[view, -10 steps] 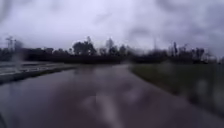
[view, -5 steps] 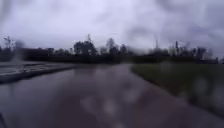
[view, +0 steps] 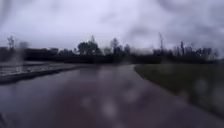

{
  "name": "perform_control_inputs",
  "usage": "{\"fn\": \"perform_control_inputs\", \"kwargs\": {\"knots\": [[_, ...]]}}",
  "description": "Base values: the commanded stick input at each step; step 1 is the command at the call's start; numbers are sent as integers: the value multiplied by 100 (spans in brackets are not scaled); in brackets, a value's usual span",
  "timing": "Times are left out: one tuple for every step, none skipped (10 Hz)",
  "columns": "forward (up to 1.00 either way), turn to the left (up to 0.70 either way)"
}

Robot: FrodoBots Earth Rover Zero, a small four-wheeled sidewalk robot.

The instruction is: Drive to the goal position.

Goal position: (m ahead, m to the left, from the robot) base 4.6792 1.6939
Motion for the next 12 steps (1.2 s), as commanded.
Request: {"fn": "perform_control_inputs", "kwargs": {"knots": [[70, 0], [70, 0], [70, 0], [70, 0], [70, -2], [70, -31], [70, -32], [70, -34], [70, -33], [70, 0], [70, 0], [70, 0]]}}
